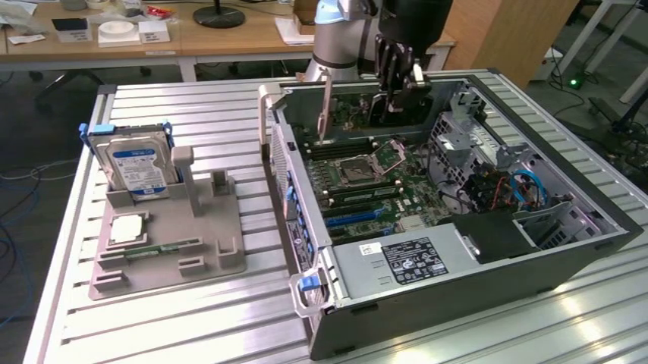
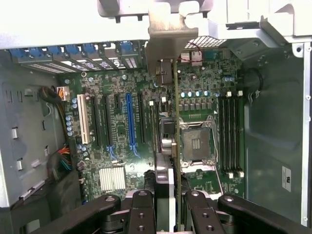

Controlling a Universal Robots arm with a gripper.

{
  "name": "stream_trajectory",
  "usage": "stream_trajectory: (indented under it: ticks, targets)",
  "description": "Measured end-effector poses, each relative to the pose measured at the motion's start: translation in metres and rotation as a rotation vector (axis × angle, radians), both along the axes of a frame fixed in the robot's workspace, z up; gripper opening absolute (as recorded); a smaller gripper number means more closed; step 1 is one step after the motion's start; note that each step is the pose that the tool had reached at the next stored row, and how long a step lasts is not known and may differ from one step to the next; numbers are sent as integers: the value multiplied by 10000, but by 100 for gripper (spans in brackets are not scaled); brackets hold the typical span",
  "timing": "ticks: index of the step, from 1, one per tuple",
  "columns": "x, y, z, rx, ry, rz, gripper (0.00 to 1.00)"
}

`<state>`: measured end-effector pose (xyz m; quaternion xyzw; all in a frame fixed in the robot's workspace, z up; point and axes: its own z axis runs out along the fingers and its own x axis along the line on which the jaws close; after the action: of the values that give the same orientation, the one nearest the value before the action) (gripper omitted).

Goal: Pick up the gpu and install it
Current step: 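Insert the gpu into the slot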

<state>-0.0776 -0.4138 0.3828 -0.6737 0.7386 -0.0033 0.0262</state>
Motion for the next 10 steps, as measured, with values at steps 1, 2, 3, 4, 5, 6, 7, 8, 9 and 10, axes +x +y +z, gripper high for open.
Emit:
stream_trajectory:
  ticks: [1,2,3,4,5,6,7,8,9,10]
  targets:
    - [-1,-2,-3,-1,4,0,28]
    - [-3,-2,-4,-3,6,-1,28]
    - [-4,-2,-6,-2,6,-2,28]
    - [-4,-2,-6,-4,6,0,28]
    - [-4,-2,-6,-4,6,0,28]
    - [-4,-2,-7,-3,5,0,28]
    - [-4,-2,-6,-4,5,0,28]
    - [-4,-2,-7,-3,5,0,28]
    - [-4,-2,-7,-3,5,-1,28]
    - [-1,-2,-7,-2,5,0,28]
